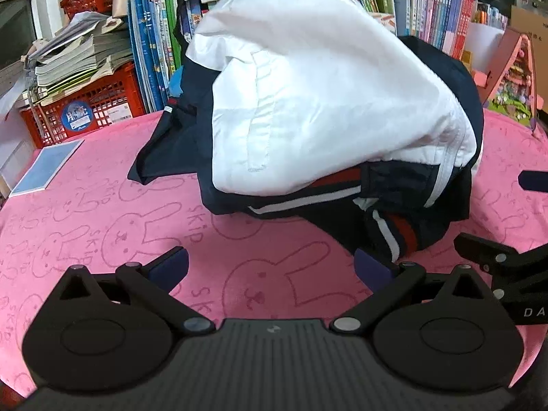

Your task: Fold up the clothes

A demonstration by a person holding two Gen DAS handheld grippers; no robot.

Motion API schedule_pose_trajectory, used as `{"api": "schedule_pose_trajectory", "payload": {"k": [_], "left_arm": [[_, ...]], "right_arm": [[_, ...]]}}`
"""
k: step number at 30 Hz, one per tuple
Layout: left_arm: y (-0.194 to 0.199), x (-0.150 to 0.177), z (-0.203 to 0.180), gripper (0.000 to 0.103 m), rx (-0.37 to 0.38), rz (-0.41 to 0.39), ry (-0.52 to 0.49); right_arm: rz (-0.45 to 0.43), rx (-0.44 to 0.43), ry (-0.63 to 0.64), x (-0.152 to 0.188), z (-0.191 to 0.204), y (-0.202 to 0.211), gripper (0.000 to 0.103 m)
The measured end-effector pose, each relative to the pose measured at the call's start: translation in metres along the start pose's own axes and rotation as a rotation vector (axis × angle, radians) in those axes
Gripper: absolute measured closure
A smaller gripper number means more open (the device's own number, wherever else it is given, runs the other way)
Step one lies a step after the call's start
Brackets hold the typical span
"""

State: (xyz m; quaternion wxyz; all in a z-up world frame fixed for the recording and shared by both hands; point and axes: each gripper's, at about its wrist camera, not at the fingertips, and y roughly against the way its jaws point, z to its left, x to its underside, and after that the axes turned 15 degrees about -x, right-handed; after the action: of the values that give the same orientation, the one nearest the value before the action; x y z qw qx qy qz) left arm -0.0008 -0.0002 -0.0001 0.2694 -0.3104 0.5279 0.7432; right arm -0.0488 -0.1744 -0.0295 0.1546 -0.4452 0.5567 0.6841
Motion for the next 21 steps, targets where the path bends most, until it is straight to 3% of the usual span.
{"api": "schedule_pose_trajectory", "payload": {"k": [21], "left_arm": [[-0.0036, -0.0006, -0.0071, 0.000, 0.046, 0.021, -0.017]], "right_arm": [[0.006, 0.007, 0.021, -0.0059, -0.0030, -0.0047, 0.000]]}}
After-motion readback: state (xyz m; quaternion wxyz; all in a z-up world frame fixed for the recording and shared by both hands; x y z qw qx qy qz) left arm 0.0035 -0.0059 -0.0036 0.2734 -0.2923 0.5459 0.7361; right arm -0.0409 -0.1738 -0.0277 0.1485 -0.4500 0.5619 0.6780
